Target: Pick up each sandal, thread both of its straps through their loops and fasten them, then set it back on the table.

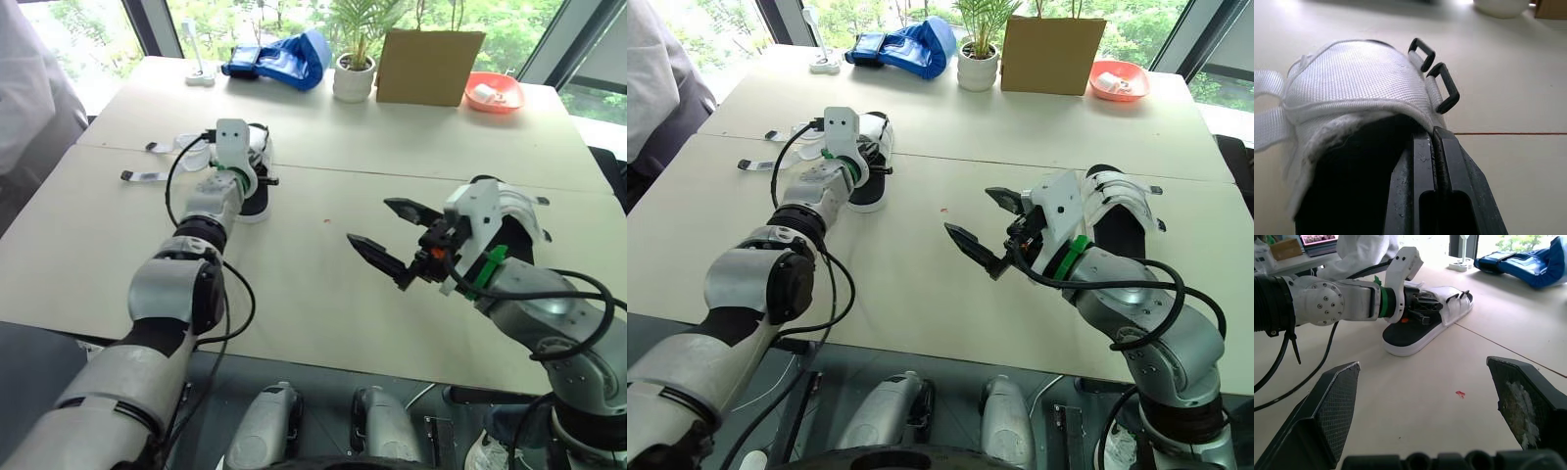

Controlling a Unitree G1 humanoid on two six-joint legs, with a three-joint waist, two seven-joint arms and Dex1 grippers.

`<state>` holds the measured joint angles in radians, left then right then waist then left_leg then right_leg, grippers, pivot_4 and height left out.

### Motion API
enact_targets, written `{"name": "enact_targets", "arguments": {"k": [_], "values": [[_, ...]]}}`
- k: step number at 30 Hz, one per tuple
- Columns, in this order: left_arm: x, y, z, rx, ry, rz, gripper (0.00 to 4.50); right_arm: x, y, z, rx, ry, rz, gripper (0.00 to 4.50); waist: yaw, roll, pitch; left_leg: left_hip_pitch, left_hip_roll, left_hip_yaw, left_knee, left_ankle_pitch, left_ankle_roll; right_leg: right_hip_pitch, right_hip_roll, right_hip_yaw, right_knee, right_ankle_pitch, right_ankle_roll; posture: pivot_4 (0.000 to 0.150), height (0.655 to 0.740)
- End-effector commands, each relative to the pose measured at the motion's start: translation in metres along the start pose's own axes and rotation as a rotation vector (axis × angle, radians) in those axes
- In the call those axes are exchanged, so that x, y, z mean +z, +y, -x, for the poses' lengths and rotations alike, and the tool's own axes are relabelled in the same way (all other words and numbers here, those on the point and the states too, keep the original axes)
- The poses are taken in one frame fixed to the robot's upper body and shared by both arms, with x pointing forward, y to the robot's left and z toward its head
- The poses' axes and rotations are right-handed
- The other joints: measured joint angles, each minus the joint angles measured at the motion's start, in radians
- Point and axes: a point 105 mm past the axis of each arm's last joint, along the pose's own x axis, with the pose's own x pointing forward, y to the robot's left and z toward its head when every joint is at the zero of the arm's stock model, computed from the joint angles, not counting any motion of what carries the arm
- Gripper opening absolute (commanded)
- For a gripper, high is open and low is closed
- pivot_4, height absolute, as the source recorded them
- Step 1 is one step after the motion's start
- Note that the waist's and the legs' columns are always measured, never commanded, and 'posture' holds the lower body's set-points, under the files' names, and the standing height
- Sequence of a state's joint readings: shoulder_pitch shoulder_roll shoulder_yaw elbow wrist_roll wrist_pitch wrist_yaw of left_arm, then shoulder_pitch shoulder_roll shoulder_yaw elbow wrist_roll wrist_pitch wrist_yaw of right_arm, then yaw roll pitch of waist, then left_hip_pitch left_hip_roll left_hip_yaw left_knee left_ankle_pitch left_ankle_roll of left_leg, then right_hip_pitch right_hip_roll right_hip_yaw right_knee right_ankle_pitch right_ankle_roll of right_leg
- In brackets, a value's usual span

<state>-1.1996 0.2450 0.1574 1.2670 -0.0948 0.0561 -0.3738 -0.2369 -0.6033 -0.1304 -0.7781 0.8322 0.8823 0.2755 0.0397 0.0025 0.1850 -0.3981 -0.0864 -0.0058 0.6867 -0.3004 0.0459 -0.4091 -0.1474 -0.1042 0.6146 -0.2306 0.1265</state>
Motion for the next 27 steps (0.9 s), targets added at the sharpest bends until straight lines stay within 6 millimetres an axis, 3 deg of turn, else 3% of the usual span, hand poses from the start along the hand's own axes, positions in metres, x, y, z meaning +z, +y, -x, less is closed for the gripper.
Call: {"name": "enact_targets", "arguments": {"k": [1,3,5,9,12,19,24,27], "values": [[0.009,-0.025,0.010,-0.291,-0.053,-0.096,0.04,0.007,0.004,0.004,0.001,-0.033,-0.011,4.50,0.011,-0.002,-0.001,0.001,0.008,0.018,-0.001,-0.001,0.000,-0.004,0.004,0.009,0.000,0.003,-0.004,0.150,0.7209],[0.006,-0.033,0.020,-0.410,-0.058,-0.151,0.04,0.007,0.006,0.005,0.004,-0.033,-0.009,4.50,0.012,-0.003,-0.001,0.001,0.024,0.051,-0.004,-0.003,-0.003,-0.018,0.011,0.023,-0.001,0.013,-0.013,0.150,0.7209],[-0.005,-0.046,0.047,-0.630,-0.036,-0.196,0.04,0.003,0.009,0.009,0.013,-0.020,-0.011,4.50,0.001,-0.004,-0.002,0.002,0.041,0.086,-0.006,-0.006,-0.006,-0.027,0.014,0.023,-0.002,0.020,-0.019,0.150,0.7209],[-0.022,-0.068,0.116,-1.004,0.053,-0.274,0.04,-0.009,0.016,0.027,0.066,0.044,0.023,4.50,-0.035,-0.004,-0.002,0.004,0.046,0.081,-0.007,-0.007,-0.004,-0.022,0.021,0.018,-0.002,0.021,-0.018,0.150,0.7209],[-0.033,-0.076,0.146,-1.133,0.141,-0.335,0.04,-0.011,0.020,0.036,0.123,0.067,0.028,4.50,-0.047,-0.004,-0.002,0.004,0.049,0.080,-0.004,-0.008,-0.003,-0.022,0.023,0.018,-0.002,0.021,-0.019,0.150,0.7209],[-0.057,-0.082,0.151,-1.139,0.187,-0.439,0.04,-0.018,0.021,0.045,0.201,0.124,0.058,4.50,-0.024,-0.004,-0.002,0.006,0.049,0.078,0.004,-0.013,0.006,-0.016,0.021,0.018,-0.002,0.021,-0.020,0.150,0.7209],[-0.057,-0.090,0.150,-1.115,0.160,-0.417,0.04,-0.020,0.015,0.048,0.193,0.138,0.071,4.50,-0.025,-0.004,-0.002,0.002,0.048,0.078,0.011,-0.016,0.011,-0.016,0.016,0.017,-0.002,0.022,-0.019,0.150,0.7209],[-0.054,-0.080,0.156,-1.007,0.162,-0.319,0.04,-0.014,0.014,0.050,0.194,0.133,0.086,4.50,-0.026,-0.004,-0.002,0.002,0.048,0.078,0.012,-0.016,0.012,-0.016,0.015,0.017,-0.002,0.022,-0.018,0.150,0.7209]]}}
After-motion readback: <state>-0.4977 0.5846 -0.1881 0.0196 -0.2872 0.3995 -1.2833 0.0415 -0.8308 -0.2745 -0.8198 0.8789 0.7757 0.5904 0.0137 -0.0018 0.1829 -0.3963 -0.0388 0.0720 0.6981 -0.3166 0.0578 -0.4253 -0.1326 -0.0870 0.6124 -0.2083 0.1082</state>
